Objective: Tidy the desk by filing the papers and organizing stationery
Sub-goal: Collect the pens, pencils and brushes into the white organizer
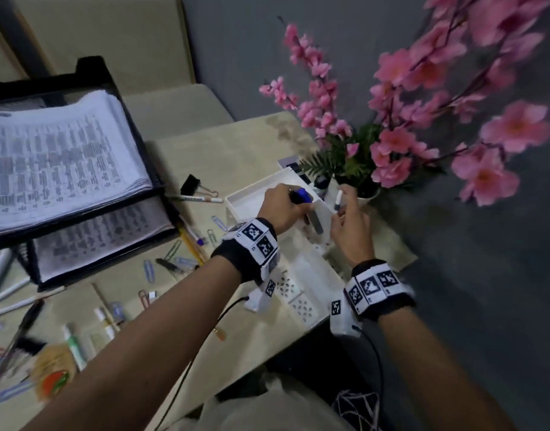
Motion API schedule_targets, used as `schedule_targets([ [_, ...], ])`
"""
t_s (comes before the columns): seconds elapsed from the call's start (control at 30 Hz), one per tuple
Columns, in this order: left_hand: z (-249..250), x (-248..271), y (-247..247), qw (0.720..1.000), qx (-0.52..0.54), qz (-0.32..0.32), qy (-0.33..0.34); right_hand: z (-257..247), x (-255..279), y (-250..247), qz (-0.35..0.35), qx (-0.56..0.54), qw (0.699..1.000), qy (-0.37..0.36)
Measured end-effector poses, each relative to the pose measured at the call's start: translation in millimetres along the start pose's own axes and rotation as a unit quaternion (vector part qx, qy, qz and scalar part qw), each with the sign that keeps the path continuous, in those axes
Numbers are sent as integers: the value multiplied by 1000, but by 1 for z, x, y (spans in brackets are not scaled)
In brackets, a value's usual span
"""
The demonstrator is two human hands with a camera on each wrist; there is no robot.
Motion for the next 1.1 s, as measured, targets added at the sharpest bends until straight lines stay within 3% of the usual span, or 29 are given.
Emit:
schedule_targets([
  [0.13, -7, -18, 15, 999, -39, 7, -14, 14, -2, 4, -42, 42, 998, -2],
  [0.33, -2, -36, 20, 996, -85, -9, -7, 16, -8, 4, -45, 68, 997, 9],
  [0.53, -8, -36, 41, 976, -192, -84, -49, 31, -5, 22, -82, 16, 996, 40],
  [0.63, -14, -29, 40, 979, -174, -93, -46, 27, 3, 21, -68, 13, 997, 29],
  [0.77, -21, -7, -5, 999, -43, 0, -24, -7, -4, 19, -4, 31, 999, 7],
  [0.9, -62, 19, -70, 991, 76, 94, -59, -83, -25, 38, 14, -39, 998, -52],
  [1.0, -110, 42, -115, 966, 167, 149, -130, -139, -48, 90, -43, -66, 989, -122],
  [1.1, -152, 74, -145, 927, 252, 206, -188, -162, -72, 165, -149, 0, 979, -139],
])
Point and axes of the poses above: each hand's wrist, its own x-axis away from the middle knuckle, its own y-axis out of the palm, z = x × y, the point moved 7 cm from there along -x, towards the middle knuckle, and after that the axes turned 10 degrees about -z, right-handed, at the moved point
